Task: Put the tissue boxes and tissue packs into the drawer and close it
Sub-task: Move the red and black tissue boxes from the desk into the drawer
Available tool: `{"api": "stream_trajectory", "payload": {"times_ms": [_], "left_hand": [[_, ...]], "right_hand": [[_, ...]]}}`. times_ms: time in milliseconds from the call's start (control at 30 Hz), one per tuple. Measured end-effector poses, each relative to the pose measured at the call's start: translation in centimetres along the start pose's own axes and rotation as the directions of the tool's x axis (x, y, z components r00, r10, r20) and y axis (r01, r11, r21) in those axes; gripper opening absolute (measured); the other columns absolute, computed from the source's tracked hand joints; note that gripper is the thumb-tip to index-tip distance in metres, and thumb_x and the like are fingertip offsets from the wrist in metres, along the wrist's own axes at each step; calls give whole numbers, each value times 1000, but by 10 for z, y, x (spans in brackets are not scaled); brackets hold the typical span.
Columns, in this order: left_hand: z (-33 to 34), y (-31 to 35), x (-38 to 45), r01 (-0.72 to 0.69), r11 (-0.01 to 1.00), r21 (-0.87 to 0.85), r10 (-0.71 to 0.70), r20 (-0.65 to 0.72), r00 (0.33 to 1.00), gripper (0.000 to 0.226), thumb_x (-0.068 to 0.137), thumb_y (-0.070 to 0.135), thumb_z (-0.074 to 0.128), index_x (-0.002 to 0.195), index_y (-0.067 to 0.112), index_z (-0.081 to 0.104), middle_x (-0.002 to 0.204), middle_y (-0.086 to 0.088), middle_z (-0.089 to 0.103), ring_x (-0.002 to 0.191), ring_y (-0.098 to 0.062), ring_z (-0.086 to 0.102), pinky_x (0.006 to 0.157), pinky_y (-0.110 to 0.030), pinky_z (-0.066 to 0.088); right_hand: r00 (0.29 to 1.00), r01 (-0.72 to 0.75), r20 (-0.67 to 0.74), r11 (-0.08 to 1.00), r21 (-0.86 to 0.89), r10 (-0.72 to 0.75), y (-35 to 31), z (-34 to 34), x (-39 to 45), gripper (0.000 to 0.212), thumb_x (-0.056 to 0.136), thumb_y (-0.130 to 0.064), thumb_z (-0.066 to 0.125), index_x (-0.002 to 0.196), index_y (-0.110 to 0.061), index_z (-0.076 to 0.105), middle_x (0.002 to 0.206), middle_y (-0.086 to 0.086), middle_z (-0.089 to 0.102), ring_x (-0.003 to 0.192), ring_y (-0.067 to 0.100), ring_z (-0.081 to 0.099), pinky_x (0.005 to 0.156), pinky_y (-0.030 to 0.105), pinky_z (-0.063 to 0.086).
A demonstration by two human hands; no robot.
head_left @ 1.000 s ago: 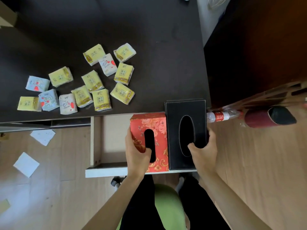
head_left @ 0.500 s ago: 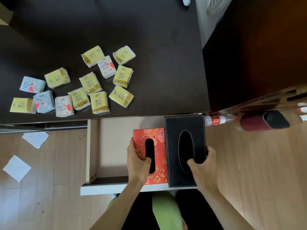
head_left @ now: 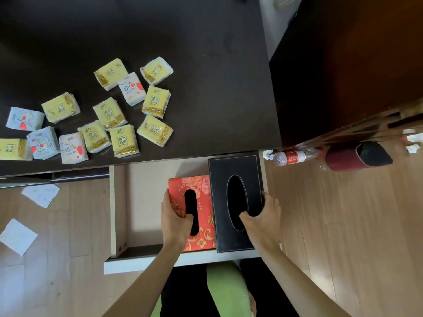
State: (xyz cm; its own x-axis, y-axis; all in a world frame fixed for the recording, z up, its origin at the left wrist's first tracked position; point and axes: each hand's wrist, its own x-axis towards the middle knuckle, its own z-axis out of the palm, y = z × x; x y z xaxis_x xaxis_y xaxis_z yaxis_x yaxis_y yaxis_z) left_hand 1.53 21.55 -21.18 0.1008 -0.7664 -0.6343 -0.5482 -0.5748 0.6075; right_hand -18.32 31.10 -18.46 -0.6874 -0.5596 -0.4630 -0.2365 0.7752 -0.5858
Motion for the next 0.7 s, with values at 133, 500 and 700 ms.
{"api": "stream_trajectory", "payload": {"times_ms": [133, 500, 700], "left_hand": [[2, -2, 0, -10, 1000, -6, 10, 2, 1000, 94, 71, -12, 68, 149, 28, 31, 134, 1, 53, 114, -24, 57, 84, -39, 56], [15, -2, -1, -3, 1000, -16, 5, 87, 996, 92, 72, -14, 66, 144, 31, 30, 123, -1, 57, 99, -20, 63, 56, -17, 52], [0, 15, 14, -116, 988, 99, 101, 137, 985, 103, 80, 6, 74, 154, 36, 9, 145, 10, 35, 109, 1, 52, 81, -10, 48]], "right_hand": [[991, 81, -86, 972, -222, -102, 1, 4, 4, 72, 73, -26, 85, 137, -11, 55, 127, 6, 55, 106, 11, 36, 91, 33, 47], [967, 154, -128, 907, -391, -219, 23, 11, 16, 75, 61, -29, 98, 124, -17, 57, 124, 9, 48, 105, 23, 42, 87, 41, 50], [870, 473, -1, 833, -289, -494, -11, -2, 53, 53, 85, -31, 80, 132, -20, 56, 145, 1, 44, 128, 21, 40, 102, 33, 40]]}}
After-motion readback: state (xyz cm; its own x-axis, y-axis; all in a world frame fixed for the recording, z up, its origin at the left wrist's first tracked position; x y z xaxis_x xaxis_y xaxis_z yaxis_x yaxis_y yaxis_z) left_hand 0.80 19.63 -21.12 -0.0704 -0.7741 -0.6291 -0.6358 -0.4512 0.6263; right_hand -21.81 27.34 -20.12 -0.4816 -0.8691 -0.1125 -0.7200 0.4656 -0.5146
